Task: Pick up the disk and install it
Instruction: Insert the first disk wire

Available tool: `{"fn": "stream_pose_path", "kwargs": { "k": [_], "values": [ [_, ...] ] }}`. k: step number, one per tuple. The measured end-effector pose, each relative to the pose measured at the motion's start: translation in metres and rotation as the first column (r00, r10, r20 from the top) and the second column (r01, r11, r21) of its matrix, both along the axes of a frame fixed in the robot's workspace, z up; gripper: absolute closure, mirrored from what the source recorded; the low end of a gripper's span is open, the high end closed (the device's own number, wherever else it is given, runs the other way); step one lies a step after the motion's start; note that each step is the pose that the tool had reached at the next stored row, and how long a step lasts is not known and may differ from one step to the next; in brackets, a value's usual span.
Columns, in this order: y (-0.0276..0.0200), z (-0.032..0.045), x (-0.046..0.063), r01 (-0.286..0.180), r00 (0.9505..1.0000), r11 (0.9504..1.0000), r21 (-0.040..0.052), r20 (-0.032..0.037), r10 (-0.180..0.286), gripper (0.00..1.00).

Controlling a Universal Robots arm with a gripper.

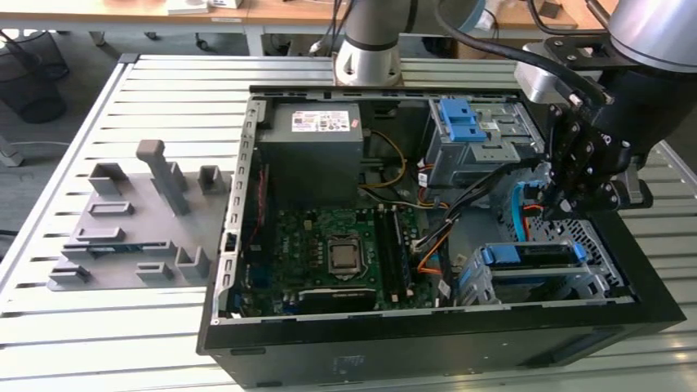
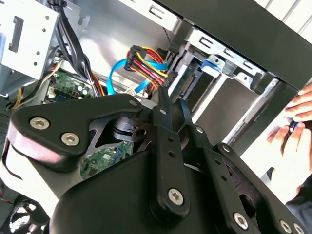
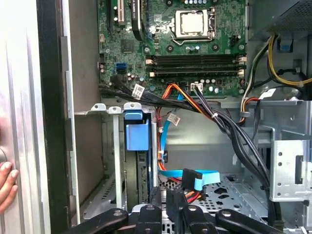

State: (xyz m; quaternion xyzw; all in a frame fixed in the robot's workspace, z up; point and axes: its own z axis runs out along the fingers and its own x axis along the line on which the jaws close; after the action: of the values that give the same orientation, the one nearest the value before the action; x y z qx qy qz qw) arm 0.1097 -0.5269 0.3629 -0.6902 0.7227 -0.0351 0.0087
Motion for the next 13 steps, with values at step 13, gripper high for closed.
{"fn": "stream_pose_path", "kwargs": {
  "k": [13],
  "values": [
    [0.0074, -0.0088, 0.0034, 0.0, 1.0, 0.9994, -0.0343, 0.0, 0.0, 0.75]
  ]
}}
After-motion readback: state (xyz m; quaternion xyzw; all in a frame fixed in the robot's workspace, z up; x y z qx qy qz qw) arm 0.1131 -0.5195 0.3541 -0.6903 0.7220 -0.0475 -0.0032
